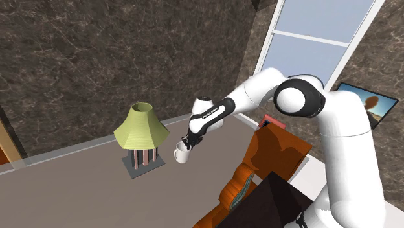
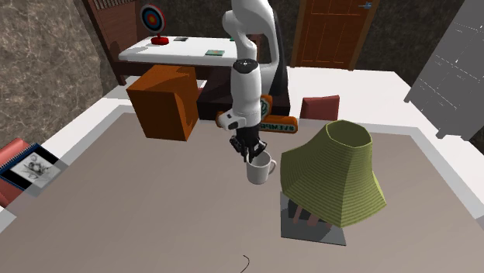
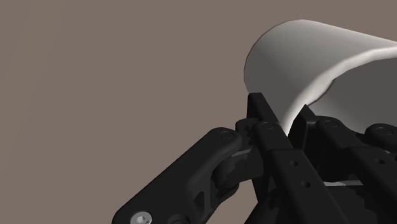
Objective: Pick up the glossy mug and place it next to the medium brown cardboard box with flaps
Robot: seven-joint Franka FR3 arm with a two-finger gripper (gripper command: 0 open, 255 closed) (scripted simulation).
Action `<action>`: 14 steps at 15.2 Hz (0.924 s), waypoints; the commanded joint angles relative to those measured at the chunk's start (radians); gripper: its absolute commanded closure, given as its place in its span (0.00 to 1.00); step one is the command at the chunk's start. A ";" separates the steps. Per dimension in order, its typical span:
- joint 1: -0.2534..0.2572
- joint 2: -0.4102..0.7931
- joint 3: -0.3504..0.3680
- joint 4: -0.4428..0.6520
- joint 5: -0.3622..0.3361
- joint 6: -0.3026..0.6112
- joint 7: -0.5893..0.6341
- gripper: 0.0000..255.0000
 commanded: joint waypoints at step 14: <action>0.003 -0.150 -0.006 -0.008 -0.008 -0.141 0.011 1.00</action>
